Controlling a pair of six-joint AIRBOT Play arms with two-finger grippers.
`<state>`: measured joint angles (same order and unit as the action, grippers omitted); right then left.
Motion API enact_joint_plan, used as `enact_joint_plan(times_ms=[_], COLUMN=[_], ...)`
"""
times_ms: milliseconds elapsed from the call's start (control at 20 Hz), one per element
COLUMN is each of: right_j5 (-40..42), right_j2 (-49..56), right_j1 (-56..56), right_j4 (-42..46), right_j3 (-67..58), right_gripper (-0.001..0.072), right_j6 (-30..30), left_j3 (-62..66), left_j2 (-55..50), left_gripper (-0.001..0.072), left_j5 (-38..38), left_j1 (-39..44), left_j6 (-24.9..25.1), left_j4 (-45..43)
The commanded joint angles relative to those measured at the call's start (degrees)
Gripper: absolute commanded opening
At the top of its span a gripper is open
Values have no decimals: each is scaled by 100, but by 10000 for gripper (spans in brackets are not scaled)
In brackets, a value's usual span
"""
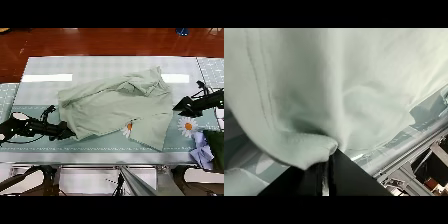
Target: Fold the shirts.
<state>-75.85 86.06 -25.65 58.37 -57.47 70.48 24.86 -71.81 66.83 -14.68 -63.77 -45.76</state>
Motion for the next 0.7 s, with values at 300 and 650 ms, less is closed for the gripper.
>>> enact_joint_plan(times_ms=[300,650], right_j5=[855,586], right_j2=[-151,-2463], right_j1=[879,837], right_j4=[-210,-643], right_j3=[321,-2400], right_gripper=[31,31], right_j6=[275,-219], left_j3=[551,3928], left_j2=[76,2391], left_gripper=[28,28], left_j5=[87,466], left_j1=[-7,-7], left_j6=[11,-164], left_j4=[42,120])
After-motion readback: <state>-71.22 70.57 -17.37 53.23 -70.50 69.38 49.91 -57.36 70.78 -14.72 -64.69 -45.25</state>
